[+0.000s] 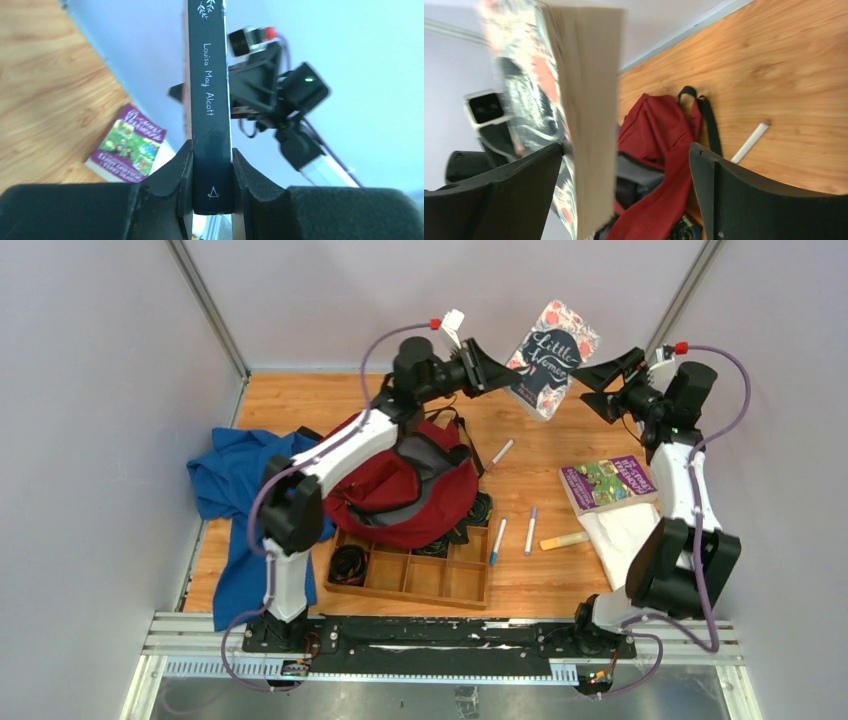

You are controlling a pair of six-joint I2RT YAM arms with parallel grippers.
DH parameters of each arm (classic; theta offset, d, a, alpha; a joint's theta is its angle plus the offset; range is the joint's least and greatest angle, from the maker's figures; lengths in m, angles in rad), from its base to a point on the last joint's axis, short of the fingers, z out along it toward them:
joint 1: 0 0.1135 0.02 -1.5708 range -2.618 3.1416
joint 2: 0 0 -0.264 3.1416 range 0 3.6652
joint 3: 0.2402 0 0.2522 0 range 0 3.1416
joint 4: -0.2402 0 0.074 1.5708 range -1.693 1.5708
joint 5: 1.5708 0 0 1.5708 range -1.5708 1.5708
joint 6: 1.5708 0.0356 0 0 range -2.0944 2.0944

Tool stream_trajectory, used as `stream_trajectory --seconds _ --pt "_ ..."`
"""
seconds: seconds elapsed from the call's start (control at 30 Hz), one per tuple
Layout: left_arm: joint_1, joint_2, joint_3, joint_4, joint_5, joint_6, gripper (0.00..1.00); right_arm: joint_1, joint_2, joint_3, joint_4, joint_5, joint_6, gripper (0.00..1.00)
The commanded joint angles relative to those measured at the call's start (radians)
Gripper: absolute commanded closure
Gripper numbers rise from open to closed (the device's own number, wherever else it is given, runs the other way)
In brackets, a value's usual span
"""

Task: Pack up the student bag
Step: Pick up the book from the center of the board.

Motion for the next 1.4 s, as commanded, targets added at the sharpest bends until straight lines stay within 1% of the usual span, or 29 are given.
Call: stream_trajectory --seconds 0.0,0.13,0.23,0.3,0.33,0.47,0.6,0.83,0.93,1.07,1.13,1.2,1.23,1.3,1.37 --pt "-0.002 -0.263 -0.144 0.129 0.013 0.101 1.0 0.006 -0.16 -0.096 -0.025 -0.059 0.021 0.0" --pt "-0.003 -0.397 -0.24 0.128 0.032 0.095 1.0 0.023 -0.3 -0.177 0.014 -0.127 0.022 0.0" --pt "-0.002 -0.461 -0.302 0.164 0.065 0.039 1.0 0.065 -0.398 -0.259 0.147 -0.188 0.044 0.0" --pt "-0.001 -0.503 -0.344 0.185 0.082 0.012 1.0 0.076 -0.468 -0.324 0.261 -0.214 0.092 0.0" --pt "0.002 -0.524 -0.364 0.185 0.081 0.007 1.0 0.078 -0.505 -0.351 0.291 -0.219 0.106 0.0" --pt "0.018 -0.607 -0.436 0.185 0.071 -0.001 1.0 0.112 -0.613 -0.4 0.342 -0.24 0.115 0.0" --pt "0.027 -0.639 -0.463 0.185 0.089 -0.027 1.0 0.164 -0.675 -0.399 0.364 -0.248 0.124 0.0" --pt "0.025 -0.671 -0.477 0.185 0.106 -0.053 1.0 0.226 -0.664 -0.374 0.33 -0.174 0.134 0.0" --pt "0.027 -0.683 -0.483 0.185 0.123 -0.055 1.0 0.26 -0.652 -0.383 0.39 -0.14 0.166 0.0" --pt "0.027 -0.695 -0.489 0.187 0.144 -0.068 1.0 0.283 -0.599 -0.418 0.605 -0.124 0.316 0.0" --pt "0.025 -0.707 -0.486 0.187 0.155 -0.075 1.0 0.285 -0.556 -0.435 0.754 -0.122 0.427 0.0" --pt "0.025 -0.719 -0.478 0.187 0.168 -0.087 1.0 0.286 -0.51 -0.462 0.951 -0.11 0.552 0.0" --pt "0.025 -0.72 -0.471 0.187 0.175 -0.094 1.0 0.292 -0.48 -0.468 1.022 -0.101 0.599 0.0" --pt "0.027 -0.722 -0.455 0.187 0.192 -0.107 1.0 0.303 -0.45 -0.474 1.102 -0.081 0.641 0.0" --pt "0.026 -0.724 -0.442 0.187 0.207 -0.112 1.0 0.304 -0.439 -0.473 1.117 -0.068 0.639 0.0"
